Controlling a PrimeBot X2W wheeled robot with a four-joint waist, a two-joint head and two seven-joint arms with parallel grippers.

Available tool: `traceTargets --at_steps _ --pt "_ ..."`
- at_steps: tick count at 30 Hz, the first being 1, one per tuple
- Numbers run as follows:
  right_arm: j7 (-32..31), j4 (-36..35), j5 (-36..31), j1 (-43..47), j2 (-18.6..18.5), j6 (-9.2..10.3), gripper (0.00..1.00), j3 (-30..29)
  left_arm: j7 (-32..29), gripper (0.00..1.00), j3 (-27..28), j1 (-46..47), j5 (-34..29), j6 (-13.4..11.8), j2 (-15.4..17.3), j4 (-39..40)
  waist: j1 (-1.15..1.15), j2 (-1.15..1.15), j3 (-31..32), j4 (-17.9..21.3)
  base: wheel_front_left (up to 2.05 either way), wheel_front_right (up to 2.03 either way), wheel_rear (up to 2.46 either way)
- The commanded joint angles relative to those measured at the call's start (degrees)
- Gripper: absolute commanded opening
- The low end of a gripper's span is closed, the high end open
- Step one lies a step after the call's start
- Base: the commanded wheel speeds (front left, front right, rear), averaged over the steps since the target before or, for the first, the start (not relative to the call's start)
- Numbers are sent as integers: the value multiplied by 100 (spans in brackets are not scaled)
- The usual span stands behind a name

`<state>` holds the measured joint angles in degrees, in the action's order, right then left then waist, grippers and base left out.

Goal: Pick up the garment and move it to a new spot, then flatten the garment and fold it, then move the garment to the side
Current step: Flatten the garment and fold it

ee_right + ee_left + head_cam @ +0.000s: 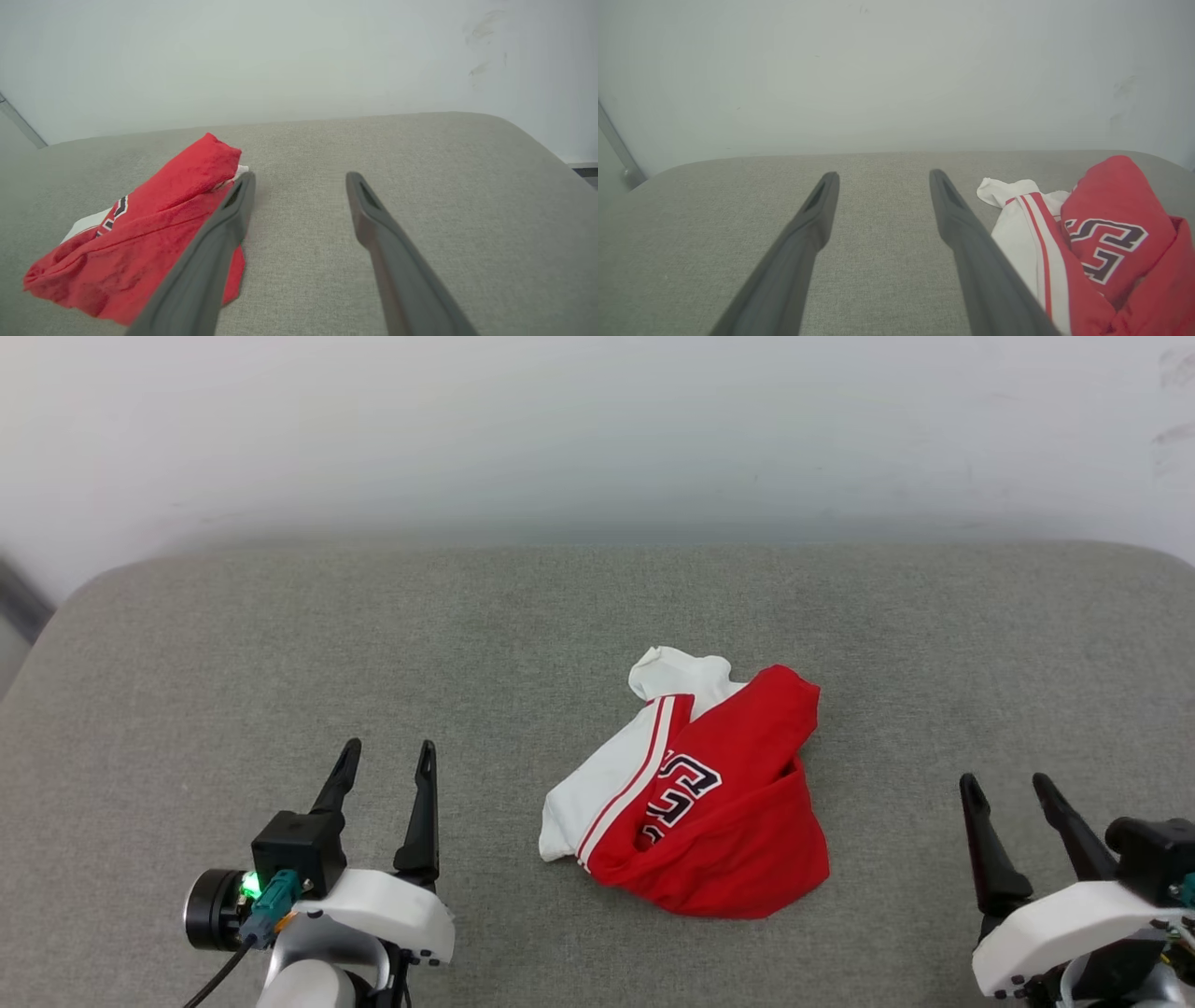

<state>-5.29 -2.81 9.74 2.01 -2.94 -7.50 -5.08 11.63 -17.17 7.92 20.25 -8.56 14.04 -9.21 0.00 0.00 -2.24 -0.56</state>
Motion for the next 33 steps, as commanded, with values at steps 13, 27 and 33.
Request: traceTargets --at_steps 13,27,33 --pt "-2451 862 870 -1522 -791 2 100 314 267 100 -106 605 -86 103 -207 -60 0 0 -732 -559 0 0 0" --pt "-3653 2235 1584 -2459 -1258 2 100 1646 365 100 -132 1074 -239 328 -504 -343 0 0 -1284 -1144 0 0 0" --pt "-3730 2782 1875 -2352 -1226 -6 0 2088 369 100 -22 980 -316 378 -583 -378 0 0 -1225 -1165 0 0 0"
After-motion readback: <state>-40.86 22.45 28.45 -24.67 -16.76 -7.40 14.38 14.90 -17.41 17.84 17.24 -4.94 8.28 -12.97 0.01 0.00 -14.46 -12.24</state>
